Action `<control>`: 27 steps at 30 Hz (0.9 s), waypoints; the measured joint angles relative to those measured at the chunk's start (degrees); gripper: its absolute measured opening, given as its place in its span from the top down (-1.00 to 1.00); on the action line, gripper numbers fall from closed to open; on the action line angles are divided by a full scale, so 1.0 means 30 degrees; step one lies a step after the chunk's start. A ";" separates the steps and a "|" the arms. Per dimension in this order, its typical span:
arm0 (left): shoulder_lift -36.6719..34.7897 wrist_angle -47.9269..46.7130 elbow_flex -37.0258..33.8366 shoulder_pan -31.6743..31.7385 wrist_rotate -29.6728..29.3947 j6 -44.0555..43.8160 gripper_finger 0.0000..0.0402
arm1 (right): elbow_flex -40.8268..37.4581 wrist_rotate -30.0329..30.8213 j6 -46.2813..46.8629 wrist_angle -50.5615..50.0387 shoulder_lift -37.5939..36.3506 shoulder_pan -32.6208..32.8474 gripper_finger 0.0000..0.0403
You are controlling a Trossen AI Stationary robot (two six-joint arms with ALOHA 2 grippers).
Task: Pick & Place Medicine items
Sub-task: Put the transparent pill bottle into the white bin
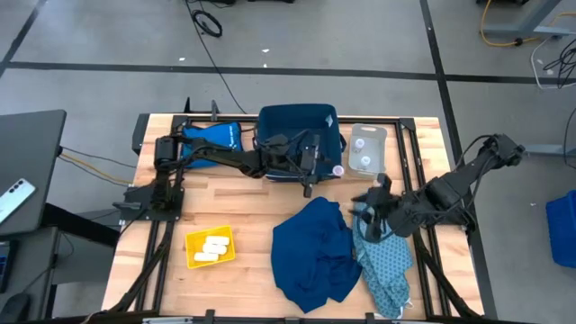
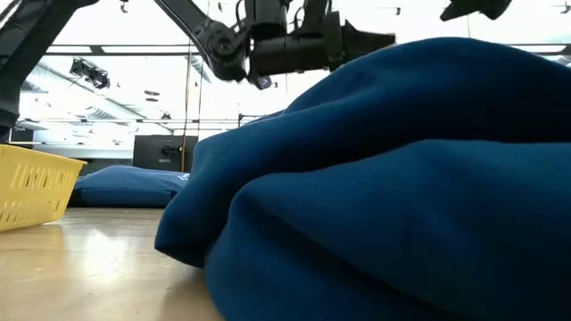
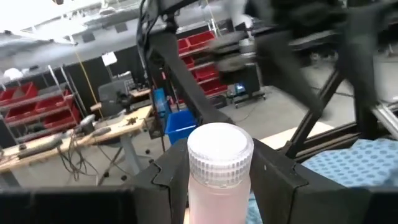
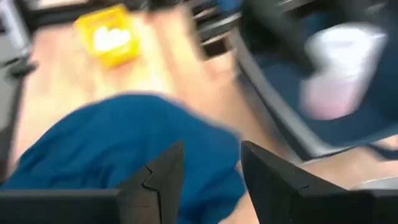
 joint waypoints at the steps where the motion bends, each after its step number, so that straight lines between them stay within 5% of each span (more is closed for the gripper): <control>1: 0.0285 0.0440 0.0000 0.0172 0.0205 -0.0391 0.29 | -0.0353 -0.0328 0.0057 0.0427 -0.0002 0.0305 0.18; 6: 0.1576 0.2459 -0.0007 0.0851 0.0885 -0.2086 0.29 | -0.1751 0.0723 -0.0161 0.2864 0.0022 0.1418 0.18; 13: 0.1985 0.1743 -0.0007 0.0515 0.1350 -0.1273 0.29 | -0.1761 0.3616 0.1031 -0.1450 0.0007 0.0113 0.18; 27: 0.1978 -0.0211 -0.0007 -0.1157 -0.2910 0.2915 0.29 | -0.0614 0.0001 -0.2195 -0.2044 0.0002 -0.4650 -0.16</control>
